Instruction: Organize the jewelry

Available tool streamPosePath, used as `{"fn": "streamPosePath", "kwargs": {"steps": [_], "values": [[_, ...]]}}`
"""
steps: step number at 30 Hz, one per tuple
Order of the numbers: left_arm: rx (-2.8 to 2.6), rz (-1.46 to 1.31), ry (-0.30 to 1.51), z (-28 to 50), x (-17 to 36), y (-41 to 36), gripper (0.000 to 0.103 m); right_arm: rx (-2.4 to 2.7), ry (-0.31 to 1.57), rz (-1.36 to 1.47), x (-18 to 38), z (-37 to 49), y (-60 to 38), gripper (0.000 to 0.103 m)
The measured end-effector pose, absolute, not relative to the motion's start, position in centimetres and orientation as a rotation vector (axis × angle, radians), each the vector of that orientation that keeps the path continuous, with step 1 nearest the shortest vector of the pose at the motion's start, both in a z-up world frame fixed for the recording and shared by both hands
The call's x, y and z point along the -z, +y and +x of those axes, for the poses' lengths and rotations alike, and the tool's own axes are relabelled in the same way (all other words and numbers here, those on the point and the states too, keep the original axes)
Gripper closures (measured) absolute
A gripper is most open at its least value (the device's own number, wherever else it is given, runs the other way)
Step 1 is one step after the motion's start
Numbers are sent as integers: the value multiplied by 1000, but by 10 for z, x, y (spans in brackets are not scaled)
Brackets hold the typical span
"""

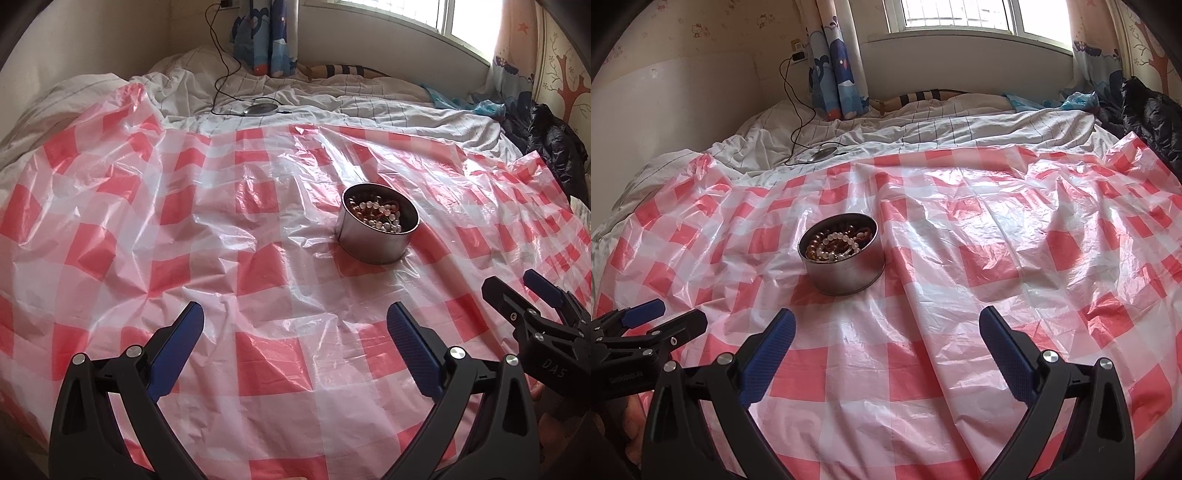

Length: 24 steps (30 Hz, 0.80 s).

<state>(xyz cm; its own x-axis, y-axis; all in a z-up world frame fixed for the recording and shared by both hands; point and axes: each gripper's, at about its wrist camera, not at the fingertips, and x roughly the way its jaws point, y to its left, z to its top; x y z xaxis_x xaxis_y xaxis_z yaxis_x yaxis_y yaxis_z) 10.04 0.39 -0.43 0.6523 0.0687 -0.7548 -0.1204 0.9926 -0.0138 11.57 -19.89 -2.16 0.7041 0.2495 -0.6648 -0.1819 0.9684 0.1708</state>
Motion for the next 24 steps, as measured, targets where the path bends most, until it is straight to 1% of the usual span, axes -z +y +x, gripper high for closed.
{"fn": "streamPosePath", "kwargs": {"steps": [5, 8, 11, 17, 21, 24], "values": [[-119, -53, 858, 100, 2, 3, 8, -237, 756, 94, 24, 116, -200, 8], [-102, -119, 887, 102, 5, 12, 8, -237, 763, 101, 26, 117, -201, 8], [-66, -187, 861, 99, 4, 22, 8, -237, 769, 119, 28, 117, -204, 8], [-88, -86, 876, 101, 7, 13, 8, -235, 768, 129, 28, 116, -205, 8], [-90, -86, 926, 106, 13, 12, 8, -234, 766, 121, 27, 116, -204, 8], [-112, -75, 913, 106, 12, 13, 8, -234, 766, 123, 27, 116, -204, 8]]}}
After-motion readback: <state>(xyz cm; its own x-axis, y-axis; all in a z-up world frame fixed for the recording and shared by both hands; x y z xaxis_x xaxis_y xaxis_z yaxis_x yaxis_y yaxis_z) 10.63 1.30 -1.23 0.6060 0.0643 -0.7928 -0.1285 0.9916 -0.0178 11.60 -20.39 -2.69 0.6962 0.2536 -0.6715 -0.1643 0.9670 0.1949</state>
